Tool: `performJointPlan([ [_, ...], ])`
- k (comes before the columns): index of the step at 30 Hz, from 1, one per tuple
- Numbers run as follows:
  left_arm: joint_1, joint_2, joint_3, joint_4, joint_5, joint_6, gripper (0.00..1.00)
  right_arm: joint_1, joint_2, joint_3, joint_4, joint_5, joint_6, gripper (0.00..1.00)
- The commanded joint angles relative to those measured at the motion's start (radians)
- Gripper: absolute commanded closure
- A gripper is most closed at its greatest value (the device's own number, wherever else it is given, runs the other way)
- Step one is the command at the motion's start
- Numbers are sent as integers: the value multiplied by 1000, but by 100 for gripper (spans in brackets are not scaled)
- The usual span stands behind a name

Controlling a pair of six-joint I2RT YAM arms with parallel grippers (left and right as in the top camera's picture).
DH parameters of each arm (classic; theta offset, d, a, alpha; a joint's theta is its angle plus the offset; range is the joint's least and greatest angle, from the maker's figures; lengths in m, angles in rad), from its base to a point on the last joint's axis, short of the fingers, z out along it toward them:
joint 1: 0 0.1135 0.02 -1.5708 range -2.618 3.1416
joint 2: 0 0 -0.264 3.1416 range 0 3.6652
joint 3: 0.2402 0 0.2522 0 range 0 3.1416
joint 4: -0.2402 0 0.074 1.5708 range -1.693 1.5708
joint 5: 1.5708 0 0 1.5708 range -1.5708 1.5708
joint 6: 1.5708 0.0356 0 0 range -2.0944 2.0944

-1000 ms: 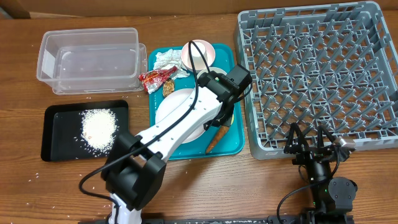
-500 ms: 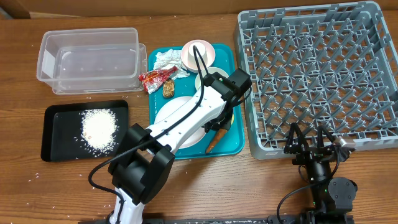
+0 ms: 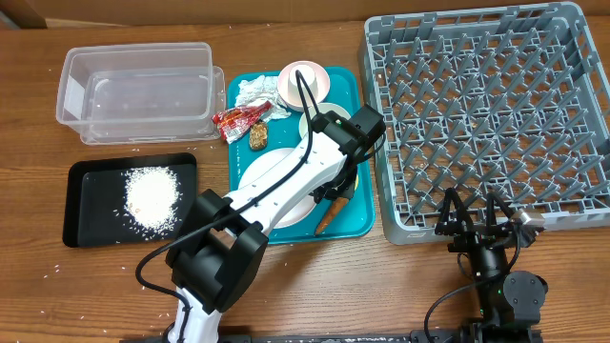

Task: Sort waste into correct bins and load items into the dishwasher
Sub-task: 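Carry the plate back and set it down on the teal tray, then move the left gripper to the cookie and grasp it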

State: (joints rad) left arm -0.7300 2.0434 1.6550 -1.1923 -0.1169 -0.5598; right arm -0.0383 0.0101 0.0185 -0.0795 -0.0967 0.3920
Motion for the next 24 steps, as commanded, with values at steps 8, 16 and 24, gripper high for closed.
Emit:
performJointPlan([
  [8, -4, 11, -13, 34, -56, -23, 82, 0, -7, -10, 5, 6, 2, 0],
  [16, 2, 10, 26, 5, -105, 8, 75, 0, -7, -10, 5, 6, 2, 0],
  [24, 87, 9, 192, -103, -113, -6, 73, 0, -7, -10, 5, 6, 2, 0],
])
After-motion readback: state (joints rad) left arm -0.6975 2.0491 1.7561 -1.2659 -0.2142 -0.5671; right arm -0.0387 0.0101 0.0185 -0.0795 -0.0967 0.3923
